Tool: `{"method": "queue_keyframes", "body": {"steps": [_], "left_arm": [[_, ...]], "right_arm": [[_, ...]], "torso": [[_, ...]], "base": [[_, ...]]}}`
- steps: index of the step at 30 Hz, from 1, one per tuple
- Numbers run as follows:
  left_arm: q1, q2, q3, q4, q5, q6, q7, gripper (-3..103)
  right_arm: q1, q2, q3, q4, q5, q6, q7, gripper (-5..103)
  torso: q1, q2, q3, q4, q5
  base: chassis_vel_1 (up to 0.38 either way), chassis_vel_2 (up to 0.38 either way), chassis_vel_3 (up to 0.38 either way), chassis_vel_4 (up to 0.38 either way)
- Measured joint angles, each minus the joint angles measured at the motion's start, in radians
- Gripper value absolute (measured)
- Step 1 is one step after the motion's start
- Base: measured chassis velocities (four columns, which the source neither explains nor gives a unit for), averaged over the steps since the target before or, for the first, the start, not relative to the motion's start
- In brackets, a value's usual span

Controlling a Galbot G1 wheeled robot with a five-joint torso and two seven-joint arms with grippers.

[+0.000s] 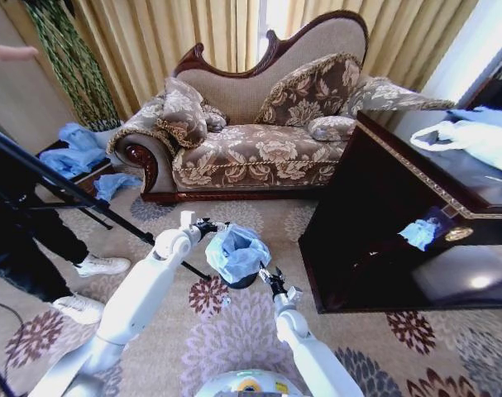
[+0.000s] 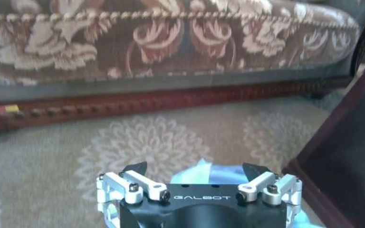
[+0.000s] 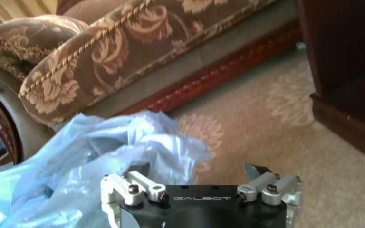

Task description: Place a garbage bag over the trash bin.

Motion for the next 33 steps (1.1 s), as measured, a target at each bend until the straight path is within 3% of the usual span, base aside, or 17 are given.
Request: {"method": "queue_keyframes", "body": {"steps": [8, 12, 14, 20, 26, 33], "left_arm": [[-0.052, -0.007, 0.051, 0.146, 0.013, 0.009, 0.023, 100], [-0.058, -0.002, 0.060, 0.206, 0.036, 0.009, 0.018, 100], [-0.073, -0.009, 0.080, 0.252, 0.047, 0.008, 0.017, 100], [-0.077, -0.023, 0.083, 0.253, 0.054, 0.007, 0.015, 100], [-0.074, -0.028, 0.077, 0.178, 0.061, 0.006, -0.002, 100], [-0.105, -0.042, 0.103, 0.214, 0.059, 0.005, 0.006, 100]], "right_arm": [[-0.042, -0.054, 0.024, 0.127, 0.008, 0.001, 0.014, 100], [-0.037, -0.072, 0.018, 0.160, 0.015, 0.000, 0.016, 100], [-0.036, -0.077, 0.015, 0.170, 0.019, -0.001, 0.019, 100], [-0.031, -0.062, 0.003, 0.164, 0.020, -0.001, 0.021, 100], [-0.035, -0.047, -0.006, 0.151, 0.011, 0.000, 0.019, 100], [-0.017, -0.031, -0.018, 0.132, 0.008, 0.001, 0.018, 100]], "torso": [[0.000, 0.000, 0.000, -0.0008, 0.0003], [0.000, 0.000, 0.000, 0.0008, 0.0002], [0.000, 0.000, 0.000, -0.0002, -0.0003], [0.000, 0.000, 0.000, 0.0002, 0.0001], [0.000, 0.000, 0.000, -0.0003, 0.0000], [0.000, 0.000, 0.000, -0.0001, 0.0001]], "base": [[0.000, 0.000, 0.000, 0.000], [0.000, 0.000, 0.000, 0.000], [0.000, 0.000, 0.000, 0.000], [0.000, 0.000, 0.000, 0.000], [0.000, 0.000, 0.000, 0.000], [0.000, 0.000, 0.000, 0.000]]}}
